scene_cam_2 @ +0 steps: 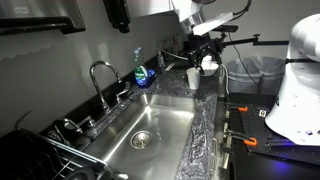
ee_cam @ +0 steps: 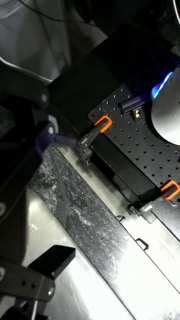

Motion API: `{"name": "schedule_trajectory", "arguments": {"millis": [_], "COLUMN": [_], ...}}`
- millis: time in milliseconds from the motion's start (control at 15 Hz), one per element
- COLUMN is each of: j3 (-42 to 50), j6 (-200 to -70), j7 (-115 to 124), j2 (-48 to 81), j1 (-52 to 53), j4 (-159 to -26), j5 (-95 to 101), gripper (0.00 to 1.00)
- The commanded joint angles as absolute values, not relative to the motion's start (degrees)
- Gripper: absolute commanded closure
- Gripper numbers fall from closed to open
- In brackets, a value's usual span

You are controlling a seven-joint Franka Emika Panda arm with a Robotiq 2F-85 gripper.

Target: Pick up the cup from the bowl and put it in the other cups

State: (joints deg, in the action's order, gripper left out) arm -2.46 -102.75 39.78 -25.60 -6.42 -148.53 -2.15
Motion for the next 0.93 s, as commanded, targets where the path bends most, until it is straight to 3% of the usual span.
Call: {"name": "schedule_trajectory", "arguments": {"millis": [0,867], "j3": [-2.5,-0.9], "j6": [-104.1,-103.8], "j7": [46.7,48.1], "j2": [-32.1,-34.1], "j1": [-9.8,-13.0], "j4": [-153.1,-155.1], "j5": [-0.4,1.4], "gripper": [0.0,0.0]}}
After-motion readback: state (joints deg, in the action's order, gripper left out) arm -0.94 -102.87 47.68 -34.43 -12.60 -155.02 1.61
